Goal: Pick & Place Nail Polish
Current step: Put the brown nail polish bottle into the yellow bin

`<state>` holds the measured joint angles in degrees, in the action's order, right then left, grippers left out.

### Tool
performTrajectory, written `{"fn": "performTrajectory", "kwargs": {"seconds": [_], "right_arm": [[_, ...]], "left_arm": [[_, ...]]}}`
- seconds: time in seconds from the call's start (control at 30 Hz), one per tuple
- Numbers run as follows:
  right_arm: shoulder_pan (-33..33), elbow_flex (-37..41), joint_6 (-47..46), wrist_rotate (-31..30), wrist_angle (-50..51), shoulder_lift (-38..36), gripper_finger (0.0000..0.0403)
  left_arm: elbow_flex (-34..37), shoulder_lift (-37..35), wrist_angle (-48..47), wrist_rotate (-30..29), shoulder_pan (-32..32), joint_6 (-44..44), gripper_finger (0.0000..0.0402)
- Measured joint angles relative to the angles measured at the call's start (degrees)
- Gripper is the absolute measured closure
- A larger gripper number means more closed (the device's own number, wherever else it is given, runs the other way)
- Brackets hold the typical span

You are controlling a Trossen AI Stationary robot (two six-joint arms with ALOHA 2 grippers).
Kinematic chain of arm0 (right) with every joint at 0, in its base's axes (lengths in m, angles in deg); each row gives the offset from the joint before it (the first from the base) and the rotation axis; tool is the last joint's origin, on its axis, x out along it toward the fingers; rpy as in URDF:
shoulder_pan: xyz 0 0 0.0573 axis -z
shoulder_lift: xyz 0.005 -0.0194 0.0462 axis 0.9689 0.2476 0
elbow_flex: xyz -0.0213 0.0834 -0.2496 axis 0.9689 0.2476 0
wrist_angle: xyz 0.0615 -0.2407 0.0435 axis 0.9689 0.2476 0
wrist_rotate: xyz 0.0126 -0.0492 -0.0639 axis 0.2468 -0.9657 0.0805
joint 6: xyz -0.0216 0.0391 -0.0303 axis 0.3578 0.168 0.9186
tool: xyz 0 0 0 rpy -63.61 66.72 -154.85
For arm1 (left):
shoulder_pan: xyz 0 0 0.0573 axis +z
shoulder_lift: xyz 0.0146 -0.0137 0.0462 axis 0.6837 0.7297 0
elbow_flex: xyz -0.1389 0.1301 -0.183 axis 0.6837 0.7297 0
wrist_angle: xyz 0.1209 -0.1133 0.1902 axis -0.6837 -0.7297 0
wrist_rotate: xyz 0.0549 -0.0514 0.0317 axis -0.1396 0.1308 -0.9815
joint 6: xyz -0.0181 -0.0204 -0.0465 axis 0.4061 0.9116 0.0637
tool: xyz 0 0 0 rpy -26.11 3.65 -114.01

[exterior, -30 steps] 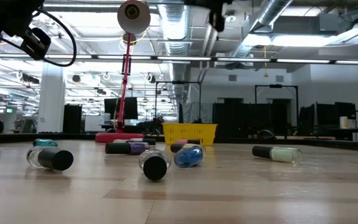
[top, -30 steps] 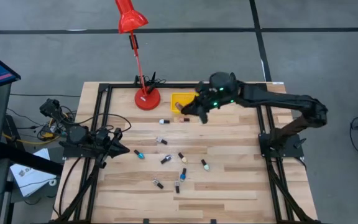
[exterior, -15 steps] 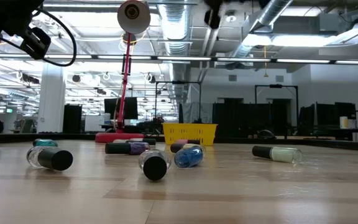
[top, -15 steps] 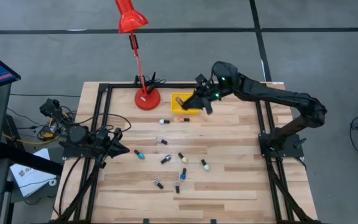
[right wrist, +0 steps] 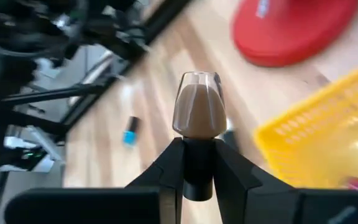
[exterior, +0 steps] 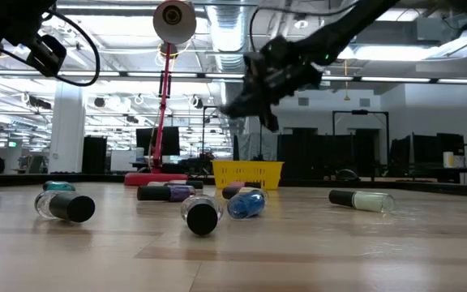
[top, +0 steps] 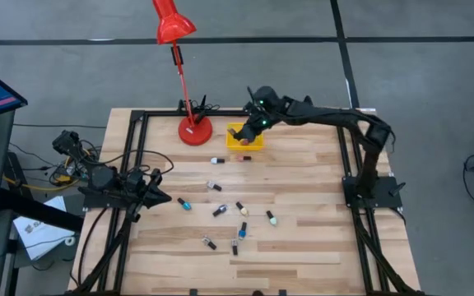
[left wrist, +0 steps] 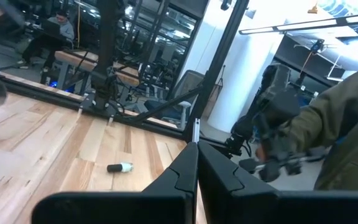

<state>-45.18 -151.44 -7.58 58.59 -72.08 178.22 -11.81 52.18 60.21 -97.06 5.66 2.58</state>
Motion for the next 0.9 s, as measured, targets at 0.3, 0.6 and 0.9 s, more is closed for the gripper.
{"fn": "performTrajectory", "kwargs": {"seconds": [0.3,0.6,0.9], "right_arm": [[0.7,-2.4,15.1,-16.9,11.0,-1.4,0.0352],[-3.1,-11.8,35.1,-36.1,26.2,3.3,0.0353],[-3.5,-17.2,39.4,-36.6,31.1,10.9,0.0352]], "left_arm": [[0.0,0.0,0.3,0.0,0.0,0.0,0.0400],[0.0,0.0,0.4,0.0,0.0,0.0,0.0400],[0.0,0.0,0.6,0.0,0.0,0.0,0.0400]]}}
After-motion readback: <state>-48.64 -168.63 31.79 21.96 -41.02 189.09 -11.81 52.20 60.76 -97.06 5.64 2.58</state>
